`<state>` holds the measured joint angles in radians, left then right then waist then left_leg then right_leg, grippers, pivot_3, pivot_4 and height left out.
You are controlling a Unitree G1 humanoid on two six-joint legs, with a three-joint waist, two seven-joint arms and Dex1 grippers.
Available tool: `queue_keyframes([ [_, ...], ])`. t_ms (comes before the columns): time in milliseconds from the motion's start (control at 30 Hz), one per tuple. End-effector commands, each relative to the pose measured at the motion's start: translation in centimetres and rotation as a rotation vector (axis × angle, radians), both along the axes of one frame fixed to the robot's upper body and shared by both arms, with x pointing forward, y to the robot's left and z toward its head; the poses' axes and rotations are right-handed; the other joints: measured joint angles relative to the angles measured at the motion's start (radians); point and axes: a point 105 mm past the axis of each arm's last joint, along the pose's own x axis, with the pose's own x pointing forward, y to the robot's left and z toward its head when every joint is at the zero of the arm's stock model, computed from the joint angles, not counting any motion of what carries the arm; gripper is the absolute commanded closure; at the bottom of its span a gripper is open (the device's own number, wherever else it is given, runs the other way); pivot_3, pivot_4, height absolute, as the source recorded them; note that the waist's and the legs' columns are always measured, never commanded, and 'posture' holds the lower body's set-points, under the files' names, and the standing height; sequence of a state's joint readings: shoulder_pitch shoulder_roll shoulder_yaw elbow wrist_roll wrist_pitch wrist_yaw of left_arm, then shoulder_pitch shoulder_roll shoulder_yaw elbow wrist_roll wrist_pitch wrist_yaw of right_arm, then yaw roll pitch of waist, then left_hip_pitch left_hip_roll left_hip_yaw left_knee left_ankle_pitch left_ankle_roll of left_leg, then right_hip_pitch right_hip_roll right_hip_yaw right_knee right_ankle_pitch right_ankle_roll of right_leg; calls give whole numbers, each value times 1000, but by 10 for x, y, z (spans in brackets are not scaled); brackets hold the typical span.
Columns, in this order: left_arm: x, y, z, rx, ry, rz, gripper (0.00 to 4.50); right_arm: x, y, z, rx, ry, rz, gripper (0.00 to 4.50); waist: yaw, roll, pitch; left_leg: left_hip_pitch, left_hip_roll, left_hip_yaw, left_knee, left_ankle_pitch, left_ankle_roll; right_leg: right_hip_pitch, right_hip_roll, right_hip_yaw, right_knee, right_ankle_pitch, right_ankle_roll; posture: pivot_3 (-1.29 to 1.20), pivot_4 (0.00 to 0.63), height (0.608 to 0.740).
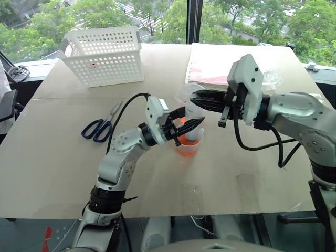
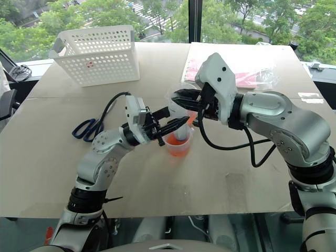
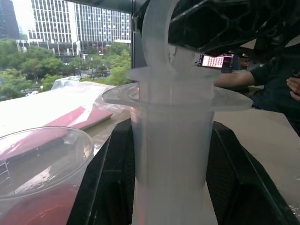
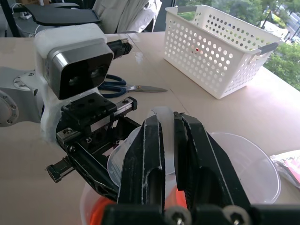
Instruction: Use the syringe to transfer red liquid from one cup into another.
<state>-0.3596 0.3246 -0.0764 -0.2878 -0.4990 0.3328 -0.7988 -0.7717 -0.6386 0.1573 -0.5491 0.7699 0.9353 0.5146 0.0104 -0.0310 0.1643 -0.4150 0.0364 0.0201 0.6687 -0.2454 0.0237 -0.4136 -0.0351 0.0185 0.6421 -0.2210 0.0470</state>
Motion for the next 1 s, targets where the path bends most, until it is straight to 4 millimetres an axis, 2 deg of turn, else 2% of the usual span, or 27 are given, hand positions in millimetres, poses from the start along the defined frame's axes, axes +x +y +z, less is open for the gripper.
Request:
queue_keyframes([
  [33,-20,-5,64,-124,-199,-58,3080,-19,19,-28,-72,120,154,4458,0,0,0,0,0,0,0,0,0,0,0,0,0,0,0,0,150,740],
  [267,-20,-2,68,-117,-179,-50,3080,-22,19,-25,-45,120,188,4458,1,0,0,0,0,0,0,0,0,0,0,0,0,0,0,0,150,740],
  [367,-20,0,69,-108,-168,-48,3080,-24,17,-10,50,120,220,4458,1,0,0,0,0,0,0,0,0,0,0,0,0,0,0,0,150,740],
  [433,-20,3,71,-114,-151,-41,3080,-27,11,0,102,110,242,3551,1,0,1,0,0,0,0,0,0,0,0,0,0,0,0,0,150,740],
  [467,-18,5,72,-125,-139,-37,3080,-25,7,1,105,98,232,3308,1,0,1,0,0,0,0,0,0,0,0,0,0,0,0,0,150,740],
  [700,-16,12,77,-140,-63,-34,3080,-25,-30,11,135,39,181,171,1,0,1,0,0,0,0,0,0,0,0,-1,-1,0,0,0,150,740],
  [733,-15,13,77,-142,-51,-24,3080,-28,-36,12,135,26,184,43,1,0,2,-1,0,-1,0,0,0,0,0,-1,-1,0,0,0,150,740],
  [867,-11,18,86,-169,-11,-3,3080,-37,-55,18,158,20,184,43,1,2,2,0,0,0,0,0,0,0,0,0,-1,0,0,0,150,740],
  [967,-9,19,89,-171,5,7,3080,-41,-60,19,164,12,184,43,0,1,2,0,-1,0,0,0,0,0,1,-1,0,0,0,0,150,740],
  [1000,-4,23,96,-188,35,34,3080,-43,-65,18,165,17,173,43,1,1,2,0,-1,0,0,0,0,0,1,0,0,0,0,0,150,740],
])
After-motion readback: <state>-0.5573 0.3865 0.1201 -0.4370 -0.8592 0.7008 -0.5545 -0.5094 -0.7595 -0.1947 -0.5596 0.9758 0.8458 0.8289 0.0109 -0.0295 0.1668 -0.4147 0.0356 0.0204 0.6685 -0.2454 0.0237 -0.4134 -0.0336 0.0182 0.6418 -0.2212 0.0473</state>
